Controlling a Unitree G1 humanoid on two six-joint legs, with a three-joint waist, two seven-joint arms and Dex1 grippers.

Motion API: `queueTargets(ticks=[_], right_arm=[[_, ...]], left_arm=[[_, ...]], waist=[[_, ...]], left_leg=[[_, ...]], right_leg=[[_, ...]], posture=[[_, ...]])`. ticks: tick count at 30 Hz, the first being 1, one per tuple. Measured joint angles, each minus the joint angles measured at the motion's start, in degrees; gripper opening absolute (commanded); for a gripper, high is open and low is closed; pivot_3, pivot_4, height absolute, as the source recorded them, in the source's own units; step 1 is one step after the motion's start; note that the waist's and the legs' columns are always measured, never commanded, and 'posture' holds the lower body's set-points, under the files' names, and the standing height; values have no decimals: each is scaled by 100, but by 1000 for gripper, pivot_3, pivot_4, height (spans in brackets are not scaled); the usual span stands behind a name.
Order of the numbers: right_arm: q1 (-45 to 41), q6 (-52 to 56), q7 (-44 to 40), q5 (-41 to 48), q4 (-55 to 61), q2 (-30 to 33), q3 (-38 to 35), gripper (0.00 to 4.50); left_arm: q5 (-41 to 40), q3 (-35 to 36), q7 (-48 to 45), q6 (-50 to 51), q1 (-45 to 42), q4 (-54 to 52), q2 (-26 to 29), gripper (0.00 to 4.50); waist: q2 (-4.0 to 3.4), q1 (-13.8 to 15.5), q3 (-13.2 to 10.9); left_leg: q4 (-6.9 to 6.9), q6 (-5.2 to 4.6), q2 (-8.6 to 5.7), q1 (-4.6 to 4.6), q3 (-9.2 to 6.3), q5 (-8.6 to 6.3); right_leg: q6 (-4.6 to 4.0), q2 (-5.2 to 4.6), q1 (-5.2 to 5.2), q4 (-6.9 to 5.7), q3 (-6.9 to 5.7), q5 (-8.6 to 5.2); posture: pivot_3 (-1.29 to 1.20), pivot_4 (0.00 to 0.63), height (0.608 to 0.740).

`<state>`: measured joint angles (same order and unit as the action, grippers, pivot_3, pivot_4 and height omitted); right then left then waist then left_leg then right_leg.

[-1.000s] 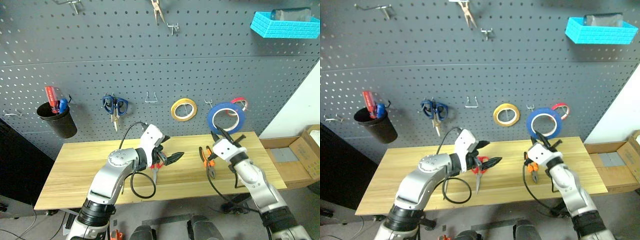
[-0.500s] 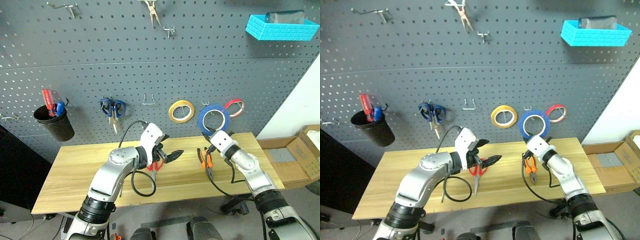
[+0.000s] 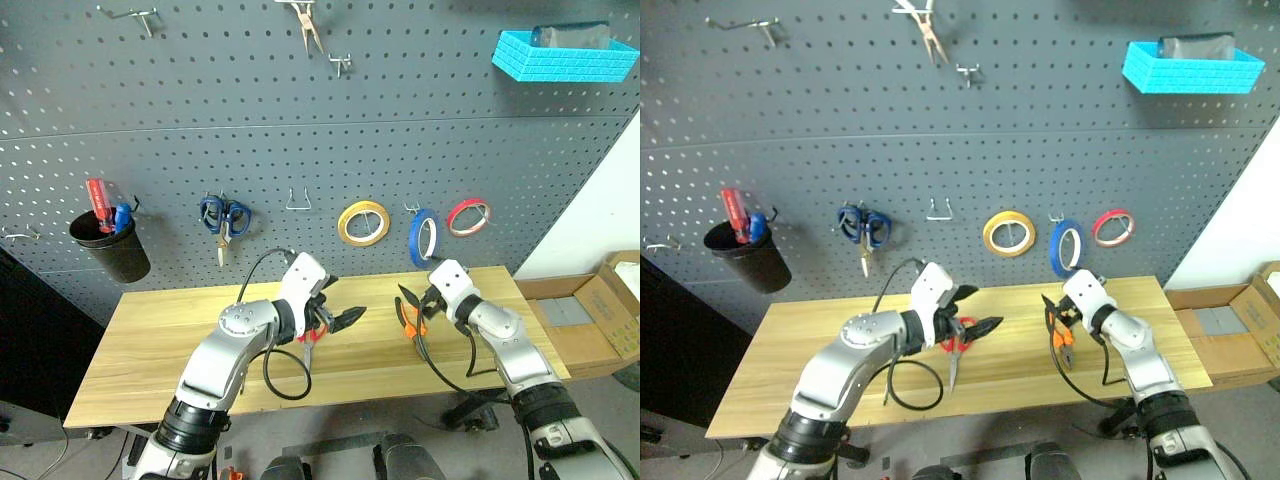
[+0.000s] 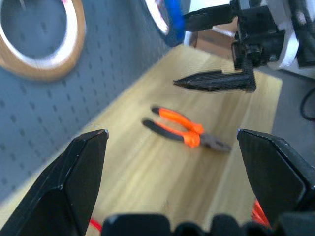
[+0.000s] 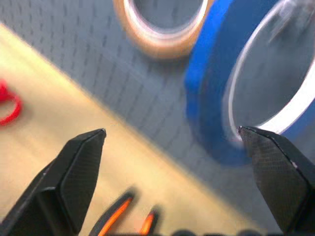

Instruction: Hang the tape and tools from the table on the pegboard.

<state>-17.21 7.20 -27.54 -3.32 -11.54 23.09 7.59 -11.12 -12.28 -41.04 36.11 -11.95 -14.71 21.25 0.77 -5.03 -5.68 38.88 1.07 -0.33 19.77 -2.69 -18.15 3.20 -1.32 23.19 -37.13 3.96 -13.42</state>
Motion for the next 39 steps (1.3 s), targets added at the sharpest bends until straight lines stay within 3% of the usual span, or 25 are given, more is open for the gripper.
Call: queueTargets(ticks=[6,10,13,29,34,39], right_arm=[[-538,2577,234,391,536,-545,-308,4456],[-1080,3636,508,573,260,-825,-582,4456],[-1363,3981,743,640,-19,-936,-698,4456],[-996,3899,970,454,582,-560,-337,4456],[-690,3237,1190,341,932,-564,-333,4456],[-187,2738,1241,218,1460,-478,-321,4456]], left_arm=[[461,-511,-300,-868,581,717,621,4500],[508,-534,-324,-1145,507,1108,543,4500],[524,-534,-306,-1239,351,1208,462,4500],[456,-366,2,-1127,654,882,329,4500],[342,-255,39,-1004,396,814,237,4500],[291,-231,31,-986,371,807,225,4500]], waist=[[7,55,9],[16,120,-38],[23,127,-46],[58,274,-170],[20,285,-219],[18,253,-266]], left_leg=[[4,0,-5,-12,-8,1],[-2,-7,-2,-96,-12,-4],[-5,-8,-3,-100,-15,-5],[-13,-11,15,-96,-36,-8],[-22,-9,7,-78,-30,-9],[-78,-8,3,-78,-25,-10]], right_leg=[[-2,1,-19,1,-21,-1],[-19,0,-109,19,-32,-18],[-26,3,-114,15,-36,-50],[-14,-10,-114,18,-49,-69],[14,-12,-93,20,-44,-62],[-10,-23,-73,26,-38,-69]], posture=[[-78,132,740],[-69,145,740],[-48,159,740],[-36,164,740],[-48,157,740],[-65,157,740]])
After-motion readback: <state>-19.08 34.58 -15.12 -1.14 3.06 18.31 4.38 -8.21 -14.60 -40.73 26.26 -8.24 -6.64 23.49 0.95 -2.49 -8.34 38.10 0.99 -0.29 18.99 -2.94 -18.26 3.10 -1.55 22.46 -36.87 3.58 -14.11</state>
